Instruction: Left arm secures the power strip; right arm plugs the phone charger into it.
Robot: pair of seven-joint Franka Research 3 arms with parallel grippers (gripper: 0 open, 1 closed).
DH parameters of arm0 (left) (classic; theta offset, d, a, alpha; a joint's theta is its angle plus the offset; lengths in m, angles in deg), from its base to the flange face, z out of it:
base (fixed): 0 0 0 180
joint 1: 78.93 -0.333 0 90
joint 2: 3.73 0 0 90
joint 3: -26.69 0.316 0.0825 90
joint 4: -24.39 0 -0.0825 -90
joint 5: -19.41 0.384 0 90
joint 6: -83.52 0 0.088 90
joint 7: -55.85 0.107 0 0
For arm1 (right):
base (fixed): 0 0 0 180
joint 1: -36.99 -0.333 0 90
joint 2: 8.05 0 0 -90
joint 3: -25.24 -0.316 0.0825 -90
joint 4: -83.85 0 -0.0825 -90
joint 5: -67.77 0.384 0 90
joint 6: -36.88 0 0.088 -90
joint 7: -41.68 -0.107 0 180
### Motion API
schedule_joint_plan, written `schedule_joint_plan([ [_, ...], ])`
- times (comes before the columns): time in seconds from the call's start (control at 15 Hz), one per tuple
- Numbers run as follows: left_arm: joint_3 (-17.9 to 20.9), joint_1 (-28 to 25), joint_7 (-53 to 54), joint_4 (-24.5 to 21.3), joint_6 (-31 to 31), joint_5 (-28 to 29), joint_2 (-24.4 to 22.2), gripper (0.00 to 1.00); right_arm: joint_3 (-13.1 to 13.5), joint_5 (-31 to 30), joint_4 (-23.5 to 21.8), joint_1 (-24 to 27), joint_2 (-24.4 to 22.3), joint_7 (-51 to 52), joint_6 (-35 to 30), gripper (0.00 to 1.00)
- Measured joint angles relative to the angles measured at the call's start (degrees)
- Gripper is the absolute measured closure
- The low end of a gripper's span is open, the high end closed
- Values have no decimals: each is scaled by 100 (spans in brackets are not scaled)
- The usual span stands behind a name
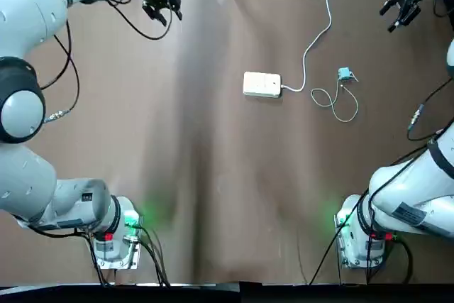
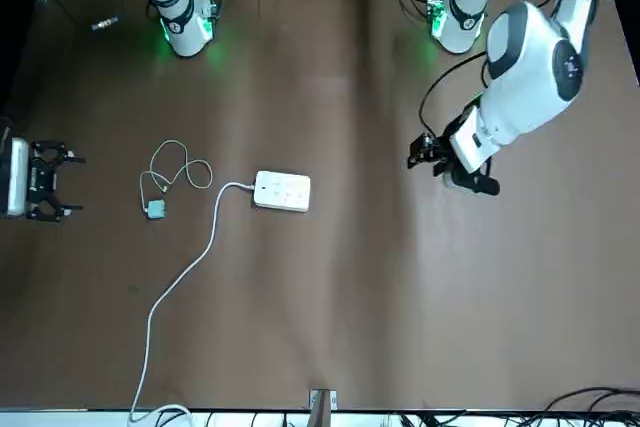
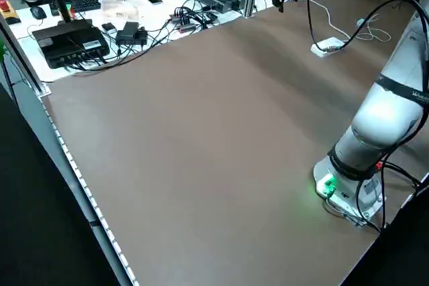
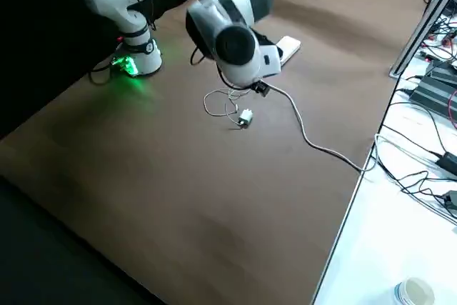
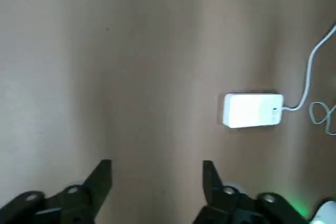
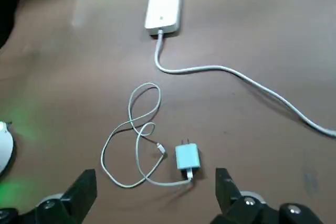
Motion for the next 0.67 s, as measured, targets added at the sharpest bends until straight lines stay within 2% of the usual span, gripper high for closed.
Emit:
schedule_joint_plan([
  [0.07, -91, 0, 0, -70, 201, -143, 64, 30, 0, 118, -35, 2, 145, 239, -16, 0],
  [0.2, -302, 0, 0, -219, 699, -400, 235, 34, 0, 473, -71, 16, 537, 780, -98, 0],
  [0.4, -688, 1, 0, -383, 1563, -669, 645, 65, 7, 878, -96, 111, 1136, 1454, -180, 0],
  [0.53, -938, 1, 0, -426, 2142, -922, 1009, 82, 6, 1145, -100, 217, 1440, 1591, -228, 0],
  [0.67, -1178, 1, 25, -440, 2722, -1204, 1428, 85, 7, 1501, -103, 353, 1709, 1758, -246, 0],
])
